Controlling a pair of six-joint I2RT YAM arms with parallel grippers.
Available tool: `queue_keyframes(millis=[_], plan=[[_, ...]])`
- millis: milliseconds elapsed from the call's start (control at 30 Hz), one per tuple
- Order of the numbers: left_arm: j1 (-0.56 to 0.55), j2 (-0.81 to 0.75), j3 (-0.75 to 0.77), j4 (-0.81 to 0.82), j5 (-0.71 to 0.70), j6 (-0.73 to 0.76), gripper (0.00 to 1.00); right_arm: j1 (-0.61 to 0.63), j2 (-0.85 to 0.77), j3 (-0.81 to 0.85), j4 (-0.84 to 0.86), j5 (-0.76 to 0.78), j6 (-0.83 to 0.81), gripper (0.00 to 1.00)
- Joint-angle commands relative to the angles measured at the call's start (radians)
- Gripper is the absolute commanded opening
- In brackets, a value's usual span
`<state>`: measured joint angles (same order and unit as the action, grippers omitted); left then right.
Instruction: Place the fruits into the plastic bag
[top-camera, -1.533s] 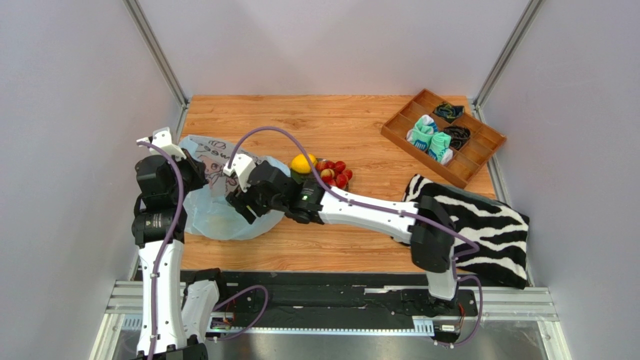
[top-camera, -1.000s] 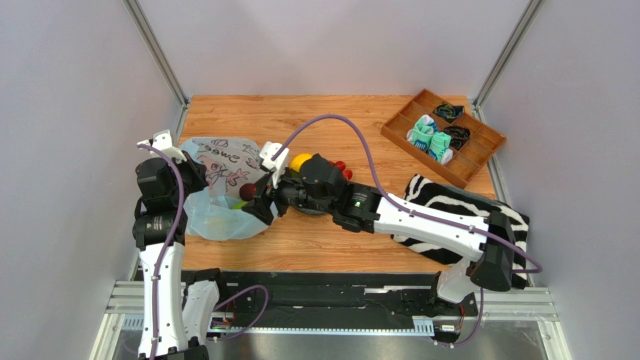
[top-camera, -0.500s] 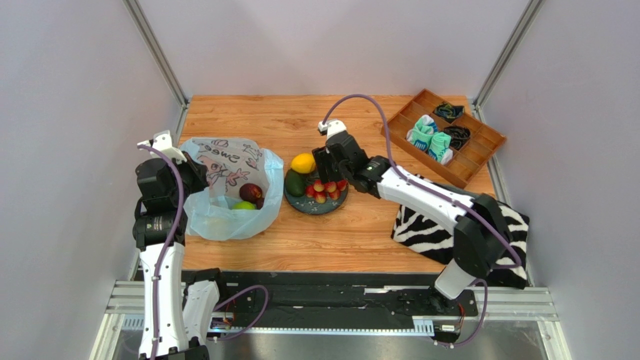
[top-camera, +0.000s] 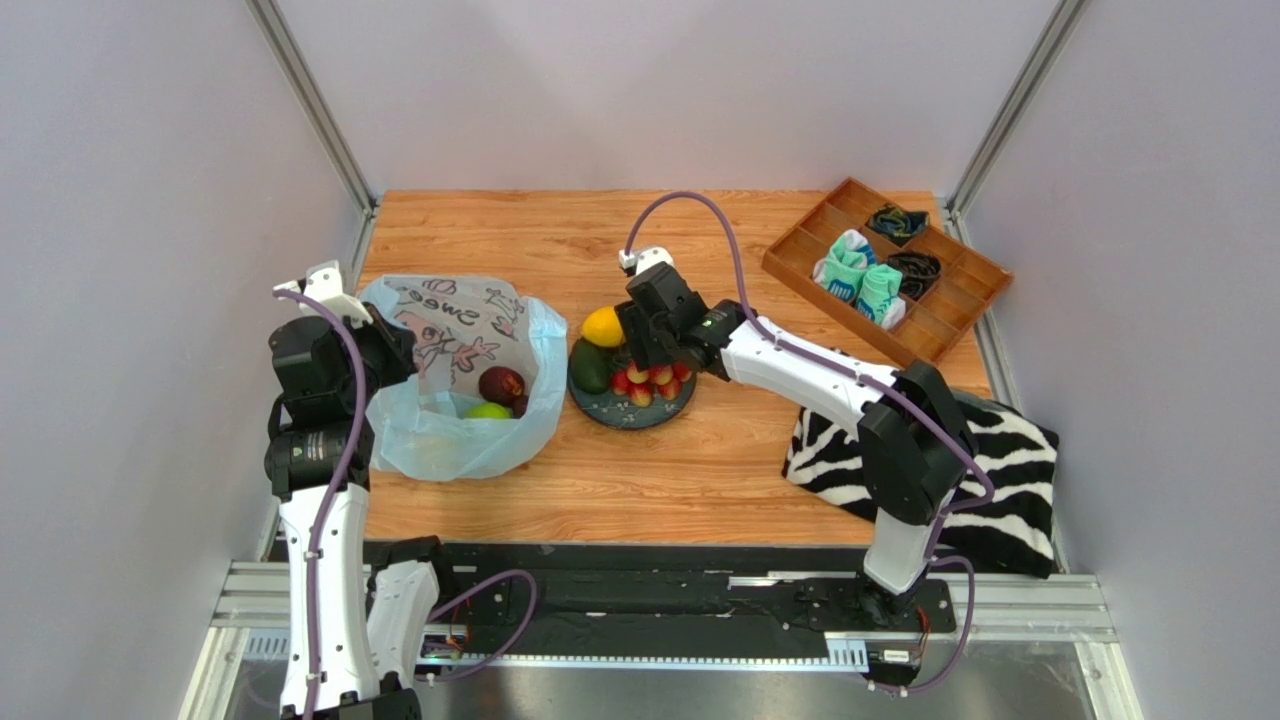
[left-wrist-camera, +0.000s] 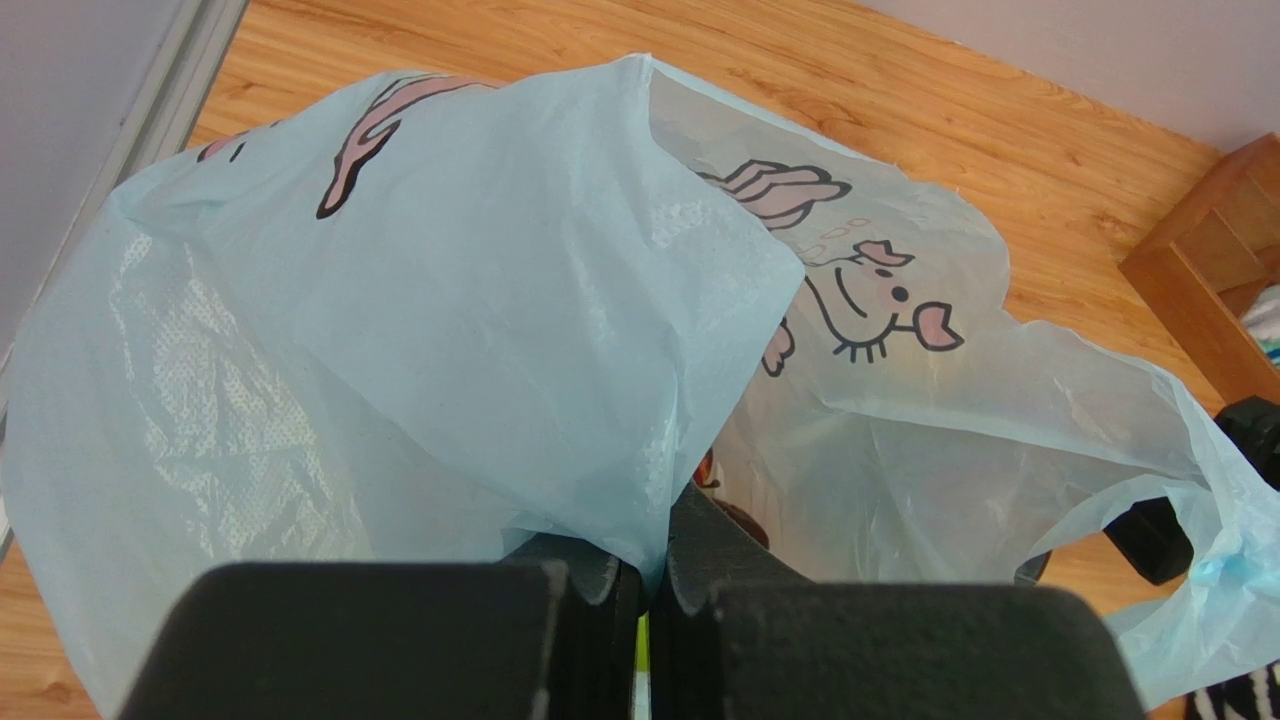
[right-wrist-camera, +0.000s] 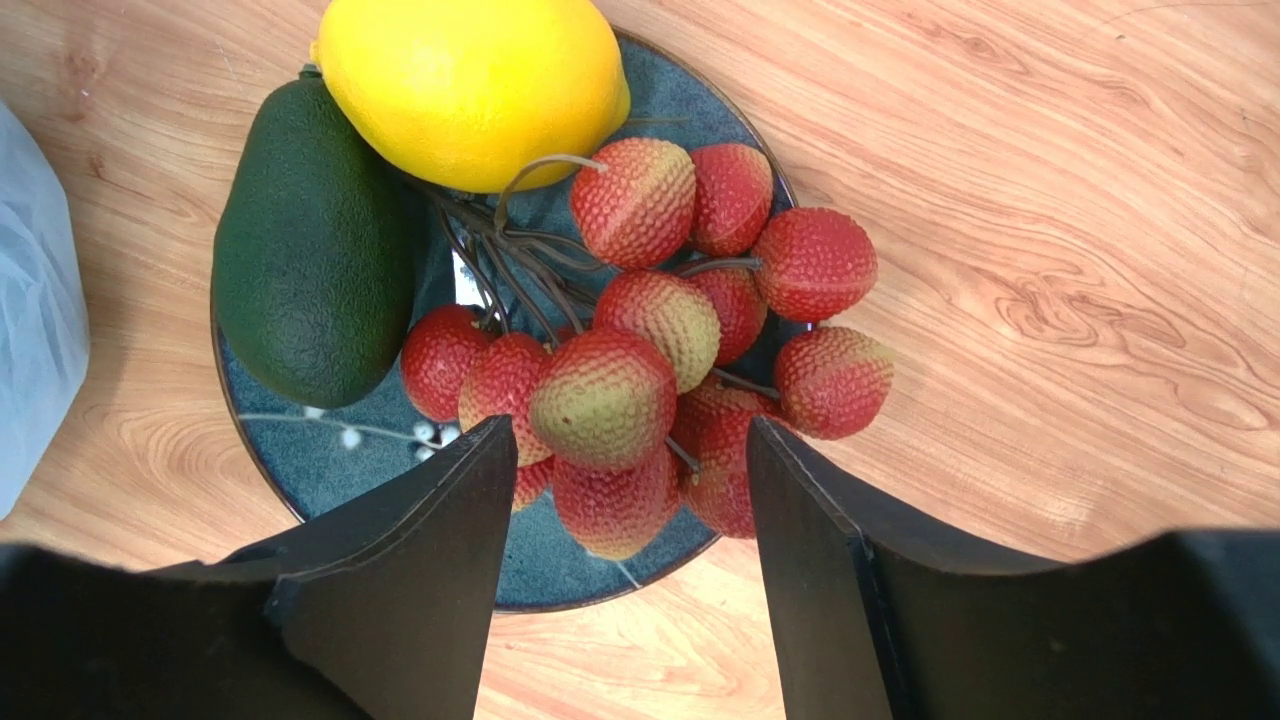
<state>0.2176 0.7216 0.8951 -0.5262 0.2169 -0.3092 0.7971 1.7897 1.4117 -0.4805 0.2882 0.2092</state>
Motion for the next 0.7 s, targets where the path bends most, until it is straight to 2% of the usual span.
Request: queue_keyframes(millis=[0, 233, 533, 667], plan=[[0.009, -0.002, 0.001, 0.035, 0.024, -0.013, 0.0, -0.002, 0.037, 0.041, 0.013, 0.016, -0.011, 0.62], [0.011, -0.002, -0.002, 0.037, 0.026, -0.013, 0.0, -0.003, 0.082, 0.067, 0.01, 0.012, -0.021, 0.59], [0.012, -0.002, -0.004, 0.037, 0.032, -0.014, 0.0, -0.004, 0.099, 0.075, 0.01, 0.023, -0.033, 0.45], [0.014, -0.001, -0.004, 0.037, 0.033, -0.016, 0.0, -0.004, 0.093, 0.076, -0.007, 0.039, -0.036, 0.34]])
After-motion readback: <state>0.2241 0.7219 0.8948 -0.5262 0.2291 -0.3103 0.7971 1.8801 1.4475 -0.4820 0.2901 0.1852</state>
